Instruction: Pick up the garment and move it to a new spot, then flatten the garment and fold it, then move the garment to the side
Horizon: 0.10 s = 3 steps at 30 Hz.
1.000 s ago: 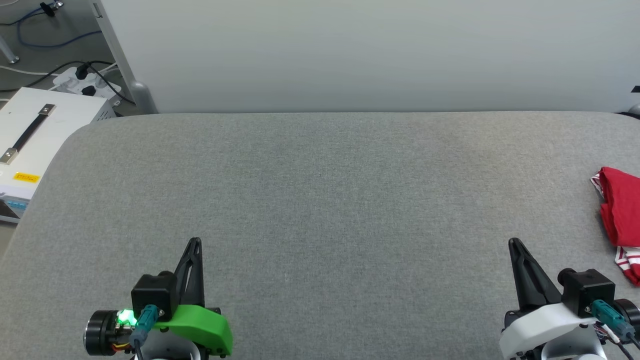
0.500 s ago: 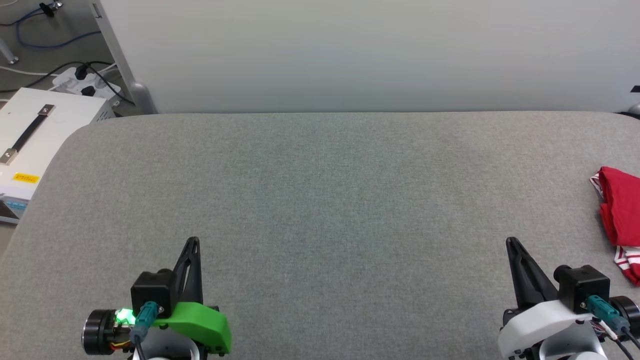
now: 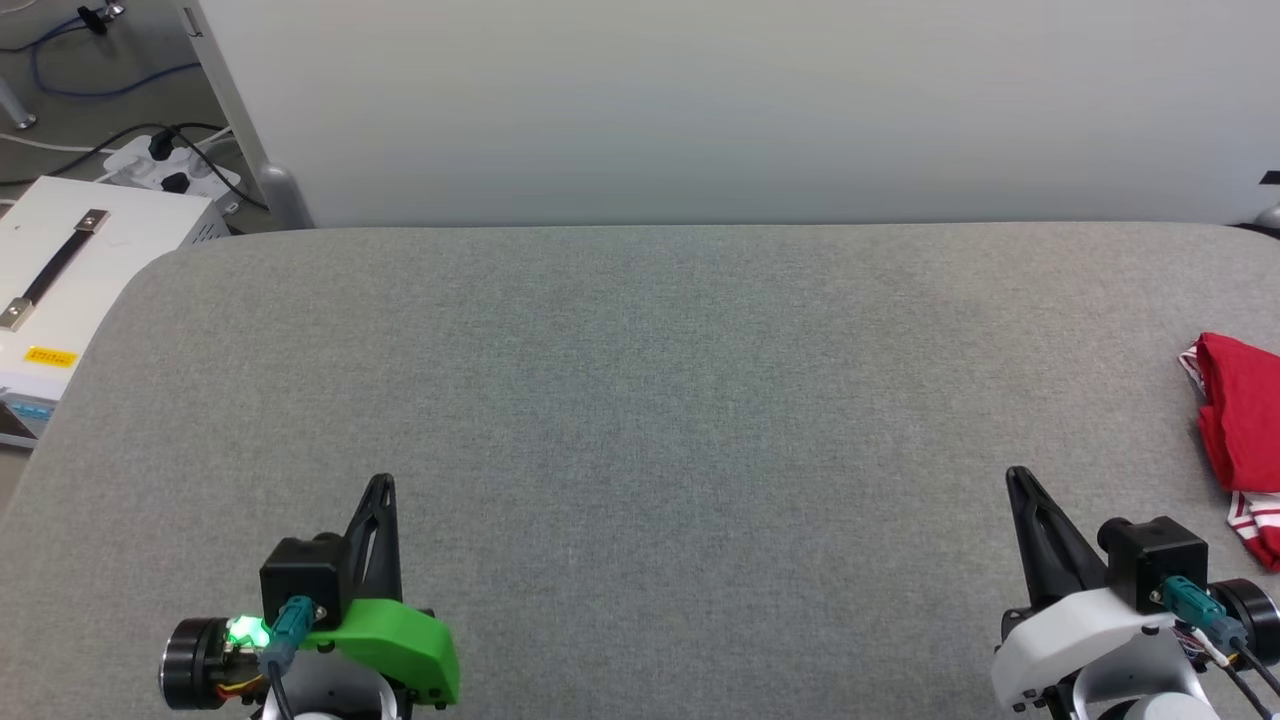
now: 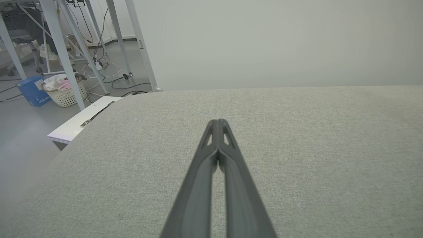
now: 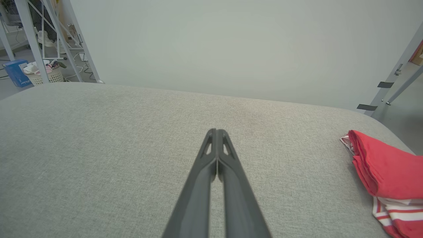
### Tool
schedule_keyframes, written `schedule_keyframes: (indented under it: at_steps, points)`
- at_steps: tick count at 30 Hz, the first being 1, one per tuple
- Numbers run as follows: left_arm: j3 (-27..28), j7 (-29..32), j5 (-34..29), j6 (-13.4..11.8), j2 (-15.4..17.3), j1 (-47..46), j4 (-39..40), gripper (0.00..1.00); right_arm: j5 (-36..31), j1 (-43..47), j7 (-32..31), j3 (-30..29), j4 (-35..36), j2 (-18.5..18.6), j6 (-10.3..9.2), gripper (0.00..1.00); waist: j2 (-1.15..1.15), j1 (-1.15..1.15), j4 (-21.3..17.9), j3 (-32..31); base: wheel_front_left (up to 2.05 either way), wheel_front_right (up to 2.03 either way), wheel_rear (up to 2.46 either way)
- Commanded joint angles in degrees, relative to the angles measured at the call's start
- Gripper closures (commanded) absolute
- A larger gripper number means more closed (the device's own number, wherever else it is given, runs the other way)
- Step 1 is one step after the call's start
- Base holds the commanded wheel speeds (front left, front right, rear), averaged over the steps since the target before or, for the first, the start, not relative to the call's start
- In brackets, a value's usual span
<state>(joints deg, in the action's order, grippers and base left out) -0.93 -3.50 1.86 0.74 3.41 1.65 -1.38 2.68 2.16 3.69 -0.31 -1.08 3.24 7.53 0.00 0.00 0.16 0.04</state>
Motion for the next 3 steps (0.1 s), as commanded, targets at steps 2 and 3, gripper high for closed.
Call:
schedule_keyframes:
  at_steps: [2,3]
  points:
    - [0.29,0.37,-0.77,-0.24,-0.30,-1.22,0.32,1.00,-0.52,-0.99,-0.49,0.05,0.51,-0.12,-0.03,1.00,0.00,0.00,-0.01,0.00,0.00,0.00,0.00]
    - [0.32,0.47,-0.81,-0.26,-0.31,-1.24,0.36,1.00,-0.59,-1.03,-0.60,0.05,0.52,-0.13,-0.03,1.00,0.00,0.00,-0.02,0.00,0.00,0.00,0.00]
